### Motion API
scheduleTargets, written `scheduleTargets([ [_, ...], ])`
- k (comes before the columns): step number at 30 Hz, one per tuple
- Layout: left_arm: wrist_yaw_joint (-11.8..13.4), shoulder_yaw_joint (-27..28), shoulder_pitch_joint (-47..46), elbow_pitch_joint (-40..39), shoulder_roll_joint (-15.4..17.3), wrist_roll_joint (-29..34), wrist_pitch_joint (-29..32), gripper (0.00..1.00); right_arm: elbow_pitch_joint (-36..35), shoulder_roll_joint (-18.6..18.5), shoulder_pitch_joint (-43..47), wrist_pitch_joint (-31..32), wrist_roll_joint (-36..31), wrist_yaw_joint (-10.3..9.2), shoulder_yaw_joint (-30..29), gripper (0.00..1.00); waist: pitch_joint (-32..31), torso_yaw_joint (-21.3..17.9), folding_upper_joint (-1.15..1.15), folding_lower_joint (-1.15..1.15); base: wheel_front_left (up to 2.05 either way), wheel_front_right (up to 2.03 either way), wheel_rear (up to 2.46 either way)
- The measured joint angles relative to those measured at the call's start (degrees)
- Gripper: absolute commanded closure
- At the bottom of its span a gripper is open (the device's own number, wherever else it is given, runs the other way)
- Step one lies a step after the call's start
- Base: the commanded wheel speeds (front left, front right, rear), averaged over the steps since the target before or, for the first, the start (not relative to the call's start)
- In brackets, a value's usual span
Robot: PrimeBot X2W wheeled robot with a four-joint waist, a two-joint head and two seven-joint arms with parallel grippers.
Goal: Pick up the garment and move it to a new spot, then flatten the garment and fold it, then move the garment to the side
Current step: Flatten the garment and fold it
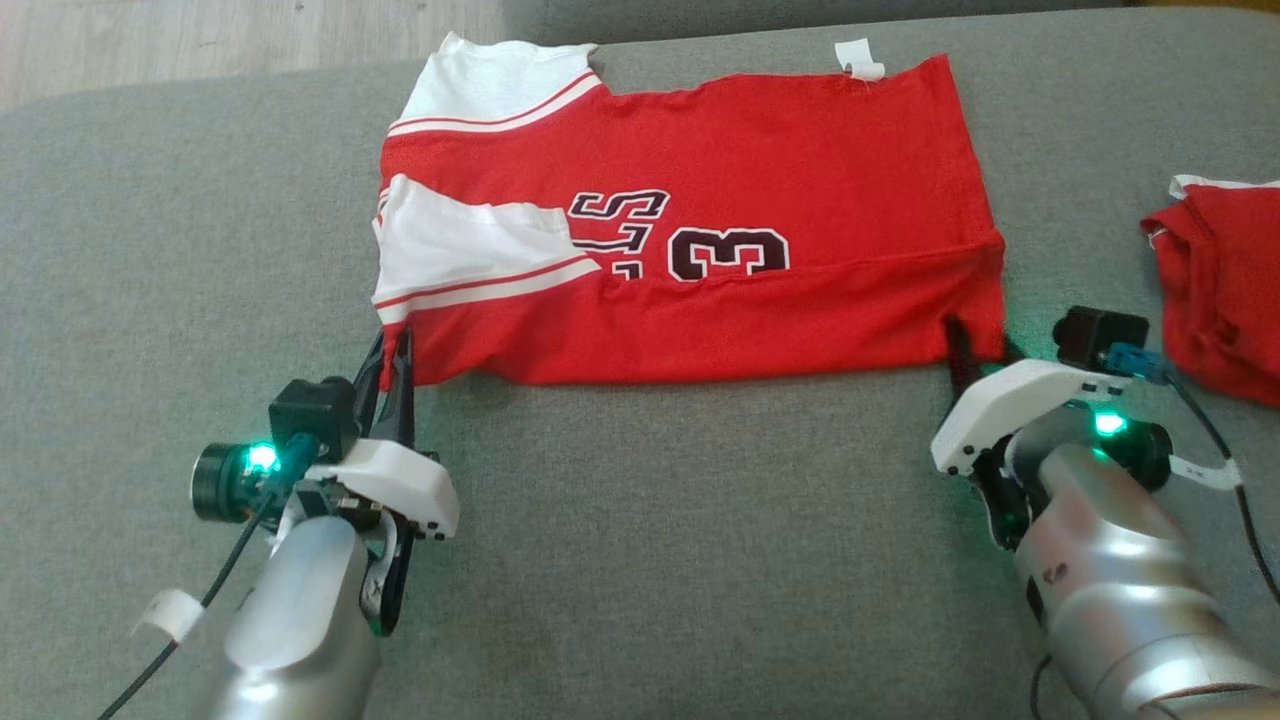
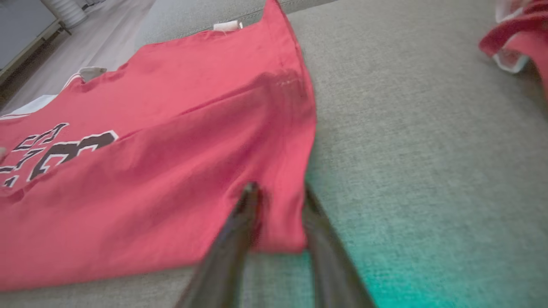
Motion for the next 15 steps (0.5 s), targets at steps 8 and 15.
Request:
scheduleTargets([
  [8, 0.0, -0.2, 0.0, 0.5, 0.3, -0.4, 0.0, 1.0, 1.8, 0.1, -0.2, -1.1, -1.0, 0.01, 1.2, 1.0, -1.4, -0.3, 0.0, 0.0, 0.0, 0.0, 0.0],
  [15, 0.2, -0.2, 3.1, 1.2, 0.8, -1.5, 0.0, 1.0, 2.5, 0.1, 0.1, -2.7, -7.7, 0.0, -1.5, 1.0, -4.4, -0.9, 0.0, 0.0, 0.0, 0.0, 0.0],
])
